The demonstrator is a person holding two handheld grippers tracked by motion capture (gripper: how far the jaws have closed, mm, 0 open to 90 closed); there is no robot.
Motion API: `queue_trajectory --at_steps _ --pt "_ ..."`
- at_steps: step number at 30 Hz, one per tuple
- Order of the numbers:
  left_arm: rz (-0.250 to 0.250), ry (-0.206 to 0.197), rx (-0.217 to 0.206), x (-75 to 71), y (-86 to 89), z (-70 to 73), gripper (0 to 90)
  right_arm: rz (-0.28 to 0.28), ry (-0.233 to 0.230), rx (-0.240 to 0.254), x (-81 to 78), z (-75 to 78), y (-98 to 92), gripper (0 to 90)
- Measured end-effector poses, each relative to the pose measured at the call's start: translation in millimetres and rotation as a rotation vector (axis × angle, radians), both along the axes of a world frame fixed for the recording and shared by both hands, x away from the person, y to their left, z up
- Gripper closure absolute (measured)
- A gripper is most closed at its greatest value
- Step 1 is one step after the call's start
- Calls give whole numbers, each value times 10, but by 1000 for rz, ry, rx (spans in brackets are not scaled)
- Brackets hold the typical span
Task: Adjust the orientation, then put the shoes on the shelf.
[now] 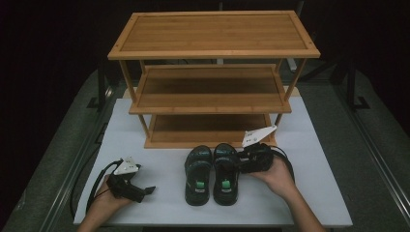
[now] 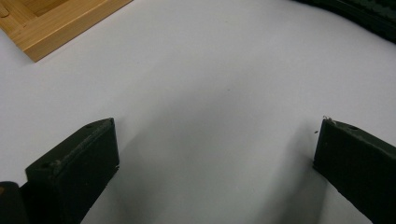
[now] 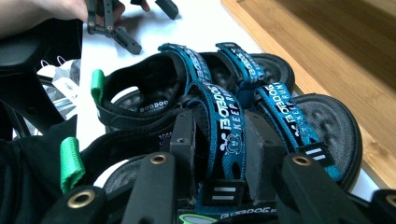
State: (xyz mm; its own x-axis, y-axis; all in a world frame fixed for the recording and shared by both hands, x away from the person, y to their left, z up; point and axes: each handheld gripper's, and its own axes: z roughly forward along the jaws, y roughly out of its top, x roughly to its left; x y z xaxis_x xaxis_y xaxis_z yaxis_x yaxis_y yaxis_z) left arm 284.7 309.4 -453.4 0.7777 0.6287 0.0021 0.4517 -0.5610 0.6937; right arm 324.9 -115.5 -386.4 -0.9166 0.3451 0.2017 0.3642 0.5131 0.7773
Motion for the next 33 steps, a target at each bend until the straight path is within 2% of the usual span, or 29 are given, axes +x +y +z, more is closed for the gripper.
queue_trajectory --at_steps 8,11,14,19,21,25,26,28,33 --pt "0 1 1 -1 0 0 0 -15 7 -12 20 -110 21 667" --pt "0 2 1 -1 0 0 0 -17 12 -8 22 -131 7 634" --pt "-1 1 2 -2 -1 1 0 -35 20 19 8 -106 -35 523" --pt "-6 1 4 -6 -7 12 0 -62 9 26 -46 -69 -117 509" --pt "-17 16 -17 -3 -20 37 0 -67 12 30 -67 -75 -150 510" --pt "-37 7 -67 -6 -99 153 0 -82 14 33 -88 -102 -199 518" --pt "-41 6 -80 -7 -116 184 16 -81 14 34 -90 -108 -206 518" --pt "-70 -6 -111 -2 -175 275 119 -84 7 28 -109 -113 -210 515" --pt "-134 -7 -161 52 -341 433 175 -92 1 33 -132 -111 -219 487"
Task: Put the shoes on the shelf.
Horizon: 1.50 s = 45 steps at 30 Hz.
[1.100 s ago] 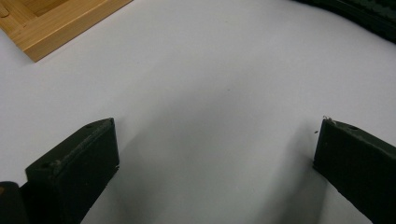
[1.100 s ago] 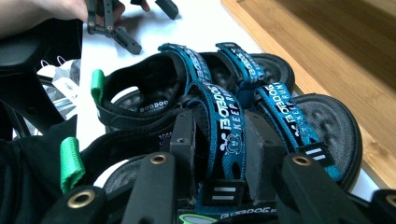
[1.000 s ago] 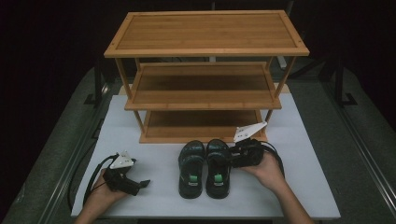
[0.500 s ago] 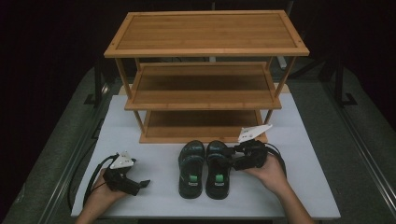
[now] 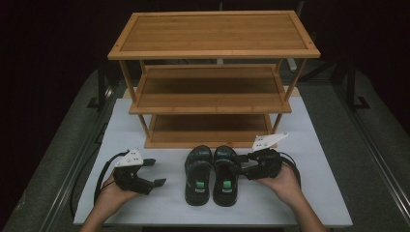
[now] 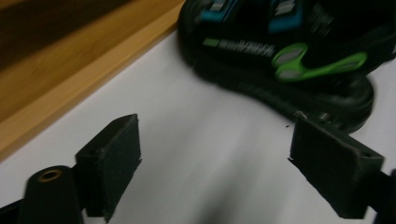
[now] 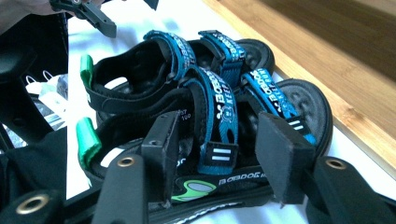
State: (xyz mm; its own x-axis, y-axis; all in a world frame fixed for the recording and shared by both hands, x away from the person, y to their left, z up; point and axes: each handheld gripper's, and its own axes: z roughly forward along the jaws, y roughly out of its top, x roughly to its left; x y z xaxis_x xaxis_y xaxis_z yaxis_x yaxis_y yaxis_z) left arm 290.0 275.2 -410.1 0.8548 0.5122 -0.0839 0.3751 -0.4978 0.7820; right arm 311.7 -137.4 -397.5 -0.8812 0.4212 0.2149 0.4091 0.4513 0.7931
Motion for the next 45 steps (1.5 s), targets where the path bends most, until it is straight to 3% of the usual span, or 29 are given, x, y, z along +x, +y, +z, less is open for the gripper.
queue_trajectory --at_steps 4,8,12,18,22,27,33,45 --pt "-53 2 -1 48 -152 81 240 3 2 7 11 5 7 488" --pt "-107 10 -48 113 -304 173 341 7 3 10 13 5 21 500" --pt "-158 3 -61 172 -465 251 395 10 1 14 1 15 19 518" --pt "-218 24 -38 256 -689 197 479 14 9 20 -7 17 9 550" --pt "-224 32 -10 281 -781 106 525 14 21 6 8 -21 39 559" --pt "-220 44 -29 298 -775 98 561 10 28 -12 15 -70 79 615" --pt "-222 31 -25 300 -800 94 560 2 30 -22 18 -90 103 659" --pt "-243 50 -23 338 -897 63 640 -1 26 -30 17 -85 105 680"
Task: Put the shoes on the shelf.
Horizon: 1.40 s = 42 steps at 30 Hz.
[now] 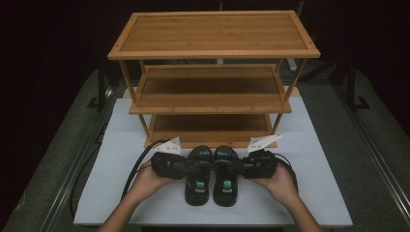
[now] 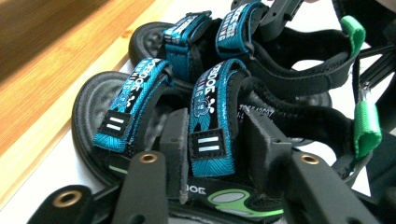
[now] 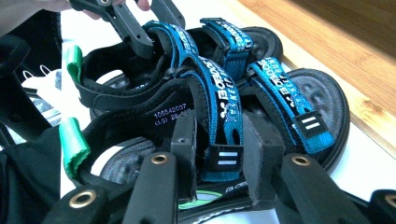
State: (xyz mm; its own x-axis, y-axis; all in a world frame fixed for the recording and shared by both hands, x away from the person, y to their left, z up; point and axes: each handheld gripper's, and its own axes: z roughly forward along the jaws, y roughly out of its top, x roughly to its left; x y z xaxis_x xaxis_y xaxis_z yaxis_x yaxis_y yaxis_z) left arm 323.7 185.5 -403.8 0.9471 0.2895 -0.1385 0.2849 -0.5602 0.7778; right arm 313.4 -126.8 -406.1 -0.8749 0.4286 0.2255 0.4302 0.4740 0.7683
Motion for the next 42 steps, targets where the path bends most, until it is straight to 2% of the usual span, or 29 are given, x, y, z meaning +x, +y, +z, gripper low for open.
queue_trajectory --at_steps 4,7,11,18,24,32,38,42 --pt "20 -16 11 -7 17 40 691 -5 1 -1 -3 9 7 688" --pt "40 -32 2 -16 21 60 698 -10 6 9 3 16 7 689" --pt "65 -59 -14 -6 22 117 702 -19 -10 12 24 58 10 691" --pt "95 -97 -23 109 5 232 703 -33 -42 28 127 174 45 694" --pt "125 -117 -31 302 22 283 703 -73 -76 48 328 224 54 694" --pt "184 -157 -54 540 2 197 702 -146 -174 42 574 236 158 694" --pt "222 -197 -61 626 19 115 703 -160 -192 33 693 176 212 694" --pt "241 -220 -71 671 20 83 702 -172 -192 47 743 136 216 694"
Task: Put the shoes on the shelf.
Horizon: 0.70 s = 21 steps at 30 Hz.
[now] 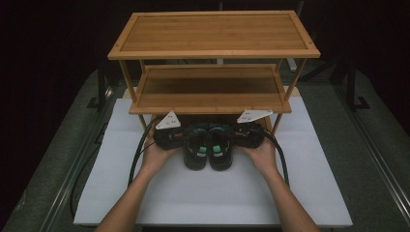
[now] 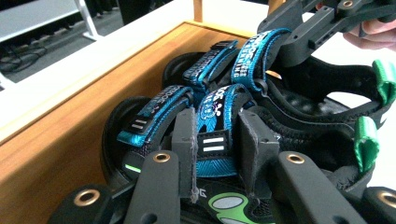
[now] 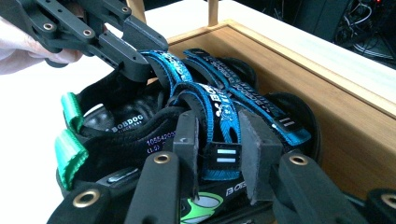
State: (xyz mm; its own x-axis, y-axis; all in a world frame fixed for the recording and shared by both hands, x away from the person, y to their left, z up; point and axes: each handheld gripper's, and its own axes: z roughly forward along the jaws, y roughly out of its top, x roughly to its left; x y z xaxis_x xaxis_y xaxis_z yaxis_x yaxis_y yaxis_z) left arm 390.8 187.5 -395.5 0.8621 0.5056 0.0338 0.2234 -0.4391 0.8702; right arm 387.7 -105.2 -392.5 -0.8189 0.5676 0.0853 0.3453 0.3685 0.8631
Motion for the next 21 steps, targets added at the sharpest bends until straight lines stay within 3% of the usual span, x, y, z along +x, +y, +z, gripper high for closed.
queue_trajectory --at_steps 4,15,21 --pt "3 -21 8 1 -20 -16 702 -4 1 -1 31 -41 -4 694" --pt "-16 43 14 -25 24 -88 699 20 16 -13 -9 -112 -4 688" --pt "-9 48 9 -31 52 -91 685 23 12 -19 -21 -131 11 668"
